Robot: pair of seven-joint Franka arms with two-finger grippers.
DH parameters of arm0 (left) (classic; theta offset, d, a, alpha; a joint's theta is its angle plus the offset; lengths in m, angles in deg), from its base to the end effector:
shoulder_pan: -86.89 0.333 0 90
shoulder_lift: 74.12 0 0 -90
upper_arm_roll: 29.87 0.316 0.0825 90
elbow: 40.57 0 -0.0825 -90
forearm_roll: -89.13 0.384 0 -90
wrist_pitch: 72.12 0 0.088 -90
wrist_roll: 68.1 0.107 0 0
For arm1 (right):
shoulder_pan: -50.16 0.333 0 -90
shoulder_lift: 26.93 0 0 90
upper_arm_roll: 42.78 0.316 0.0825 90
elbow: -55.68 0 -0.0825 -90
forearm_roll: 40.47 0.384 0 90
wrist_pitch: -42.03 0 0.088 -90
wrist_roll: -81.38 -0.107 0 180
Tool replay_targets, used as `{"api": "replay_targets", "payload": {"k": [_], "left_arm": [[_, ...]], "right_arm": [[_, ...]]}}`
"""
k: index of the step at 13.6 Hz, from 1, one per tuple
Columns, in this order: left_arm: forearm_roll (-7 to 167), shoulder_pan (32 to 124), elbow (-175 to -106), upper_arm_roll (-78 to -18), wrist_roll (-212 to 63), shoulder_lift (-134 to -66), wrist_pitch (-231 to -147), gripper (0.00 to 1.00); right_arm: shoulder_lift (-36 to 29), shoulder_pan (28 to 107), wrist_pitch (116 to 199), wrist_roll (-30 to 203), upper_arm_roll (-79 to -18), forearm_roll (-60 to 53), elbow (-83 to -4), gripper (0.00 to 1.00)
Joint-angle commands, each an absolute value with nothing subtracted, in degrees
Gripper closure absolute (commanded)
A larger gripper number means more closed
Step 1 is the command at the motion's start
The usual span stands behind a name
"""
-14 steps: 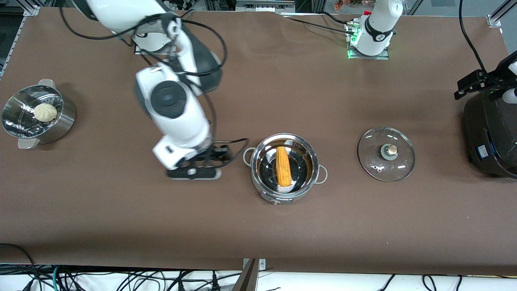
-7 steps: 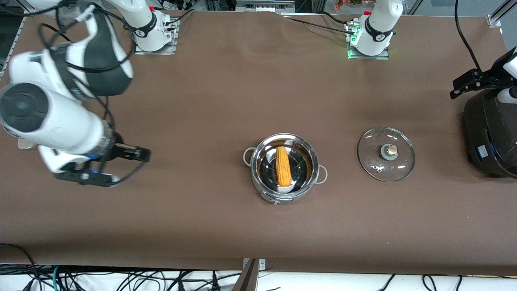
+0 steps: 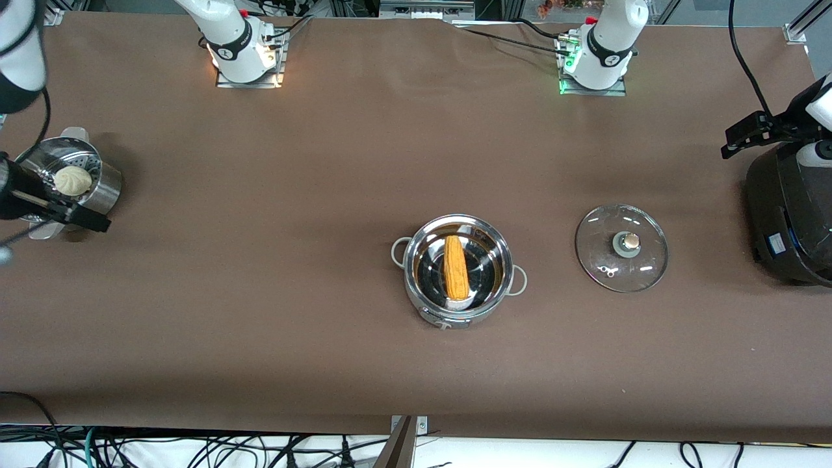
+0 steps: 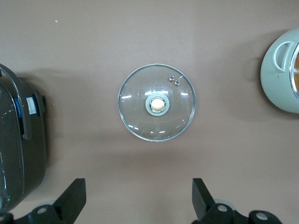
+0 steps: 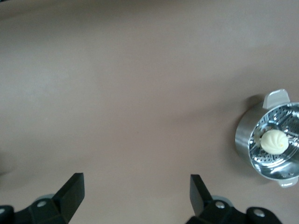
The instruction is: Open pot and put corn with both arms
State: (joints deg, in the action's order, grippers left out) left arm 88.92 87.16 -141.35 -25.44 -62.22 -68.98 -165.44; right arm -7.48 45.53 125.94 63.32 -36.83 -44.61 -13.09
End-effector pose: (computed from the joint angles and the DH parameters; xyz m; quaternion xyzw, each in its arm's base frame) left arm 0.5259 0.0445 0.5889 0.9997 -0.0104 -0.0198 0.0071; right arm 0.6437 -0.0060 0.5855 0.9878 -0.1502 -0.0332 0.0246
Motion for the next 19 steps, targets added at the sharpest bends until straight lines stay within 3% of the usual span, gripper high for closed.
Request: {"api": "replay_targets", "payload": {"k": [1,10,19], "left_arm": [[90.4,87.4,-139.9,-25.8,-62.8,-69.5,-163.9,0.0],[90.4,87.4,-139.9,-25.8,-62.8,-69.5,-163.5,0.0],[90.4,87.4,-139.9,-25.8,-62.8,-69.5,-163.5,0.0]], "right_arm": [[-16.9,45.2,127.3,64.2,-37.4,-41.6,-24.0,0.0],[-29.6,45.4,130.1,75.3,-37.3,-40.7,-41.2,0.0],[-25.0,45.9,129.5,78.6,-37.2,-41.5,-36.8,0.0]]}}
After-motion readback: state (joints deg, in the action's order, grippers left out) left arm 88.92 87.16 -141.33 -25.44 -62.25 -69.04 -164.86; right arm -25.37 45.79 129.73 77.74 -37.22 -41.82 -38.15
